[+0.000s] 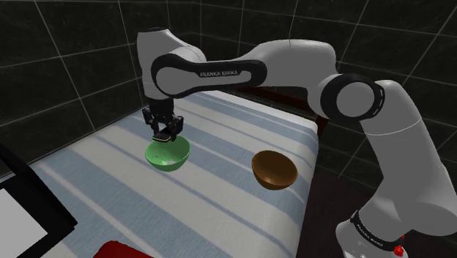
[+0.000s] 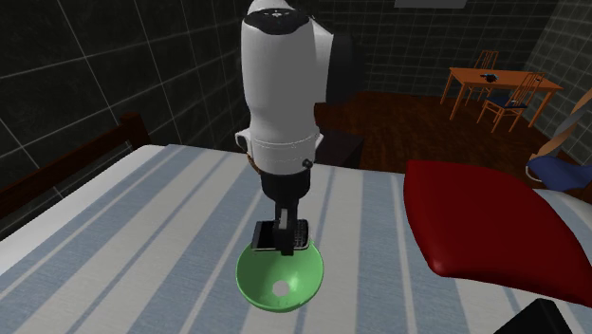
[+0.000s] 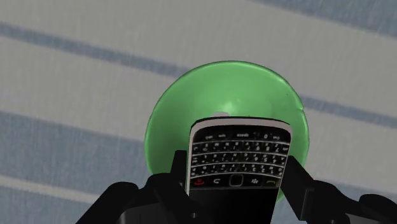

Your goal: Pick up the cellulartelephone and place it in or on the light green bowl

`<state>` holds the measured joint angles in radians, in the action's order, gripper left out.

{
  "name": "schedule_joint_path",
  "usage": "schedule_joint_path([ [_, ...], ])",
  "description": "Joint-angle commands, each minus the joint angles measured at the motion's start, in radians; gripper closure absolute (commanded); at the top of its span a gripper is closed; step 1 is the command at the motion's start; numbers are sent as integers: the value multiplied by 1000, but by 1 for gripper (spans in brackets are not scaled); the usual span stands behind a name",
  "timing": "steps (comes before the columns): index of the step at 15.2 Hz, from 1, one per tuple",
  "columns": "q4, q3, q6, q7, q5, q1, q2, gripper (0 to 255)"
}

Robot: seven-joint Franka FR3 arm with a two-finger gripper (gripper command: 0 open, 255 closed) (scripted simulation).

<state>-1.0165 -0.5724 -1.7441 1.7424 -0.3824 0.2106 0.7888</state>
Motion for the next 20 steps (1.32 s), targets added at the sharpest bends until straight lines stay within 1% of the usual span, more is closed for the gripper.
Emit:
schedule_joint_path([
  [1,27,7,0,-3,-7,11,27,255],
  [13,-111,17,-149,18,-24,-17,48,255],
  [20,-111,17,-149,18,-24,-17,48,255],
])
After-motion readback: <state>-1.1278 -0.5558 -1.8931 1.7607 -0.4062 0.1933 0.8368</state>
